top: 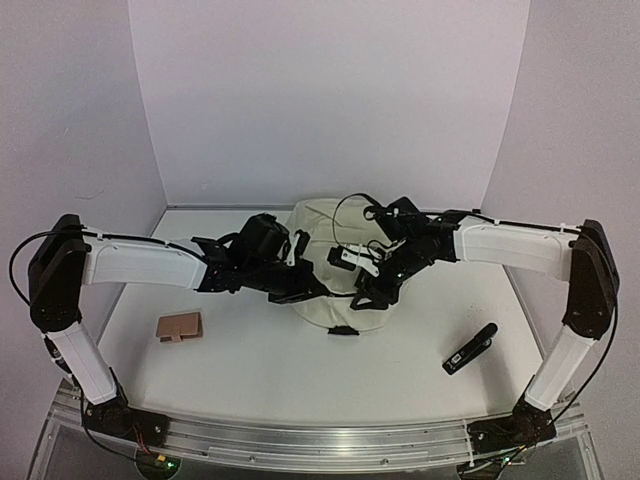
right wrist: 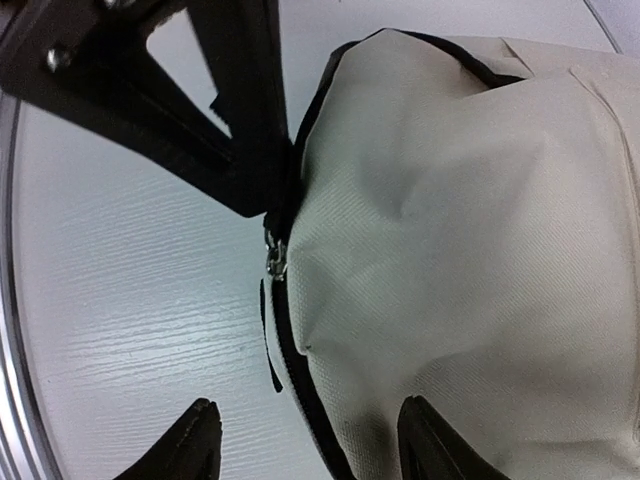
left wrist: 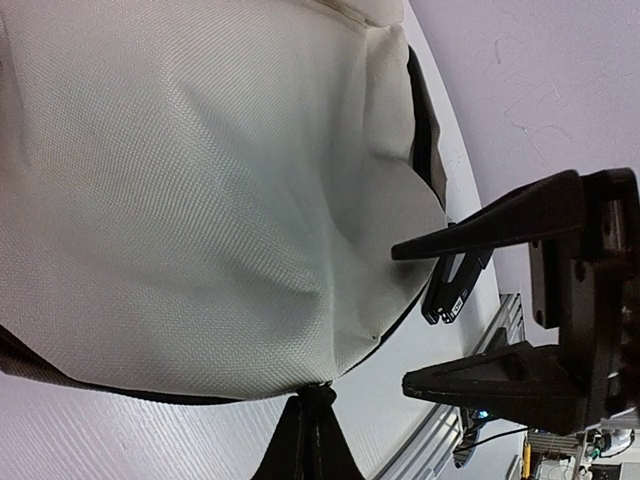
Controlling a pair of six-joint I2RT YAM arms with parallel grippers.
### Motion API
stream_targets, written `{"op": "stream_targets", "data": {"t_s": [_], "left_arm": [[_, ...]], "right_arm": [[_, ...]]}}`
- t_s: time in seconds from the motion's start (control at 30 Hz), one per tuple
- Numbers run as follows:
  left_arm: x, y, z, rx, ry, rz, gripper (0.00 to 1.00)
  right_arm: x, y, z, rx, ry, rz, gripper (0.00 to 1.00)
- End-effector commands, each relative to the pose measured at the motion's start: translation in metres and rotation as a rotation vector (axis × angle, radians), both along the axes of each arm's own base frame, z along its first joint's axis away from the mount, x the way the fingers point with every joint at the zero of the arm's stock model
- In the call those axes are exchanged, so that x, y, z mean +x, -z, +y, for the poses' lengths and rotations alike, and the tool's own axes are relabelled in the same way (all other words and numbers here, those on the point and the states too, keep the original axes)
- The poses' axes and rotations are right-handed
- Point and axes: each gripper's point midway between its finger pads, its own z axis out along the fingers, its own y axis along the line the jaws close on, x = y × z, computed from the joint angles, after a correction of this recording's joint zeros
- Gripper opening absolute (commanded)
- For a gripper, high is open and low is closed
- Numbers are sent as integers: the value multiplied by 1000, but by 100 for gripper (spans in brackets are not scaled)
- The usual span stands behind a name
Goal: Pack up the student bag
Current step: Zip the student bag at the center of the board.
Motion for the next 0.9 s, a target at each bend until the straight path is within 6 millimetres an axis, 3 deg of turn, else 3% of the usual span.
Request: {"op": "stream_targets", "data": {"t_s": [0.0,0.13,0.2,0.37,0.53,0.7,0.87], "left_arm": [[16,-42,-8,-99,-21,-66,0],[20,-38,-1,-76,-47,-60,0],[25,-31,10,-43,-90,-46,0],[38,-18,47,-1,-207,-24,0],[50,-17,79,57,-275,-59,0],[49,-27,91,80,-275,-114,0],[49,-24,111,161,-316,-135,0]], "right_arm": [[9,16,-2,-58,17,-83,48],[14,20,-10,-93,45,-116,8],[13,17,-14,-99,49,-130,0],[0,19,-28,-118,30,-141,0],[-12,23,-45,-152,12,-153,0],[-18,28,-59,-187,8,-151,0],[-7,32,-85,-220,33,-154,0]]}}
